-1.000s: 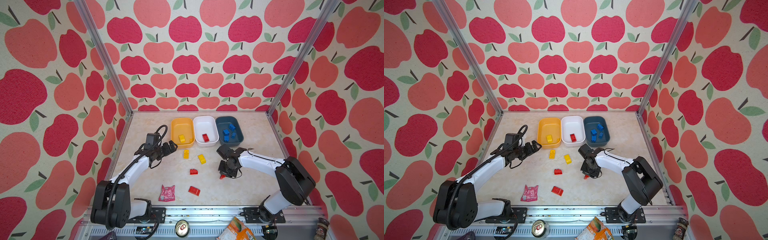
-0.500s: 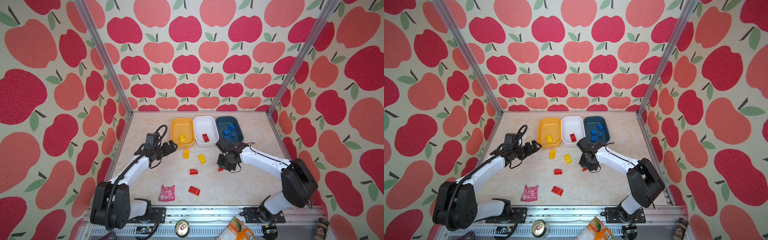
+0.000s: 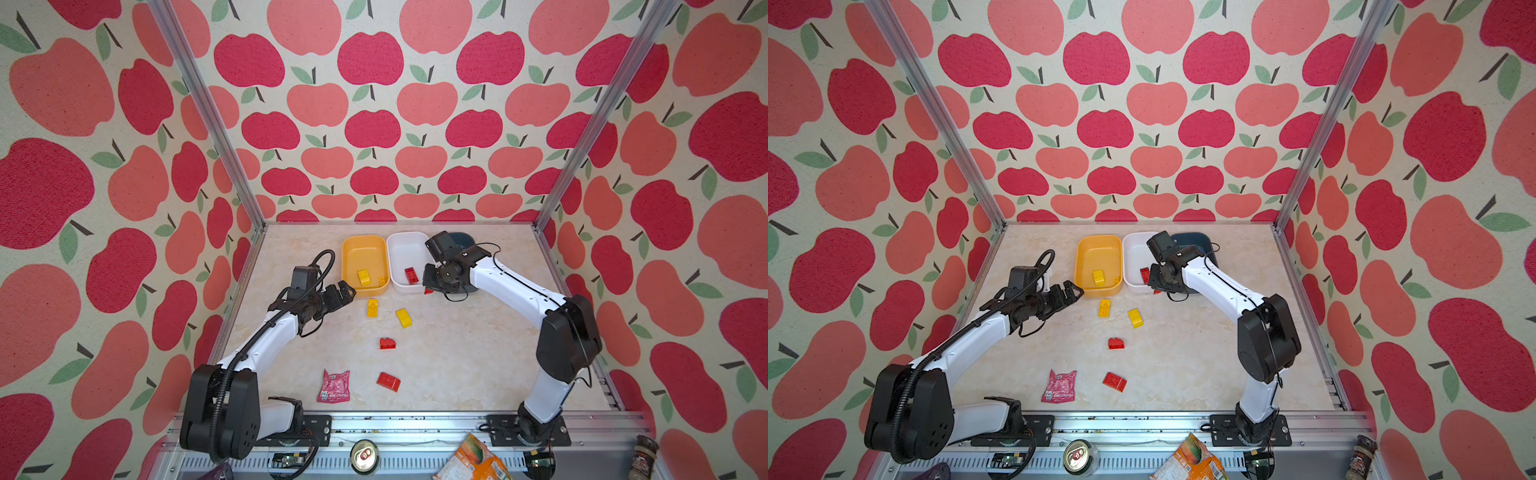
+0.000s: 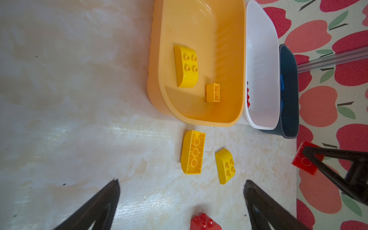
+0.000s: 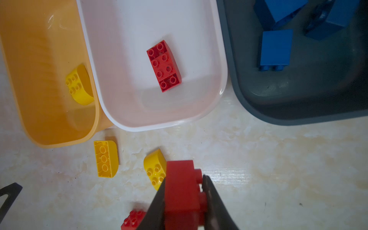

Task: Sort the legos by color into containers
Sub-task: 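Carry the red brick into the white bin and open the right gripper, then raise the right gripper while the left gripper moves toward the yellow bricks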

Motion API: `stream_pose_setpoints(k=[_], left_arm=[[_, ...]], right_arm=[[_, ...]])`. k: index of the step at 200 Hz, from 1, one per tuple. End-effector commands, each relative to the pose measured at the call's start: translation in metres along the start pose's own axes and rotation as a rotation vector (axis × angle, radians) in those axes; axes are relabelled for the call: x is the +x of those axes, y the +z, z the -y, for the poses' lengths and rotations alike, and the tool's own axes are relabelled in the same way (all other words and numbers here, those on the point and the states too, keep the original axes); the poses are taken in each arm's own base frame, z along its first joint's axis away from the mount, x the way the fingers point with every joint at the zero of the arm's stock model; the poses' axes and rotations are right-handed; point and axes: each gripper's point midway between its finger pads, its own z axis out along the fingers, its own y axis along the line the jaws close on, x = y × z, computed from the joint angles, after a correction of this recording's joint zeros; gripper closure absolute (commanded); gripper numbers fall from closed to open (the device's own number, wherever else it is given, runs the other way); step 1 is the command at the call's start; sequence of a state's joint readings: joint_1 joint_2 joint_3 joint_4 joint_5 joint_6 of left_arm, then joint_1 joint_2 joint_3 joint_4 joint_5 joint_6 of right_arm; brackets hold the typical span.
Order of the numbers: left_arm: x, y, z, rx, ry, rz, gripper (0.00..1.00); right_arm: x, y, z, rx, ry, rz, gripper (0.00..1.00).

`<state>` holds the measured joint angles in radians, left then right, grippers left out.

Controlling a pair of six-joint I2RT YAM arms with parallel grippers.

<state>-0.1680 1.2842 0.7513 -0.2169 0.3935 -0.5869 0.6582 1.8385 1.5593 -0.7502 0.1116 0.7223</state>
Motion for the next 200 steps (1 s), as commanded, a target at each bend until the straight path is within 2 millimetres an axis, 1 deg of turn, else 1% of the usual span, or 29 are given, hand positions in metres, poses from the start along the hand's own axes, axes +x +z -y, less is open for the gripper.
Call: stream_pose_setpoints(k=[1,29,52,77,94,105,132,134,143,179,200], left_arm=[[0.005,-0.004,0.002,0.001,0.003,-0.013,0.01],[0.005,-0.004,0.003,0.001,0.003,-0.011,0.01],[0.005,-0.004,0.005,0.002,0.006,-0.014,0.01],[0.005,-0.004,0.006,-0.001,0.011,-0.016,0.01],[0.006,-0.004,0.006,-0.003,0.013,-0.018,0.01],[0.006,-0.003,0.005,-0.004,0.013,-0.021,0.01],[0.007,-0.001,0.006,-0.006,0.018,-0.025,0.01],[0.007,-0.001,0.006,-0.006,0.018,-0.025,0.01],[0.007,0.0,0.006,-0.011,0.021,-0.027,0.01],[0.01,0.002,0.008,-0.026,0.042,-0.036,0.01],[0.011,0.003,0.01,-0.032,0.055,-0.041,0.01]], right_arm=[[-0.025,0.01,0.0,0.032,-0.09,0.029,0.73],[-0.046,0.038,-0.004,0.046,-0.146,0.039,0.73],[-0.055,0.062,-0.004,0.077,-0.196,0.029,0.73],[-0.064,0.077,-0.003,0.105,-0.231,0.029,0.72],[-0.069,0.08,-0.001,0.124,-0.244,0.038,0.71],[-0.071,0.081,0.0,0.129,-0.246,0.035,0.68],[-0.074,0.08,0.002,0.132,-0.255,0.034,0.54],[-0.074,0.08,0.002,0.132,-0.257,0.033,0.52],[-0.074,0.078,0.002,0.132,-0.26,0.036,0.48],[-0.076,0.068,0.002,0.13,-0.262,0.053,0.47],[-0.078,0.058,0.001,0.119,-0.258,0.069,0.47]])
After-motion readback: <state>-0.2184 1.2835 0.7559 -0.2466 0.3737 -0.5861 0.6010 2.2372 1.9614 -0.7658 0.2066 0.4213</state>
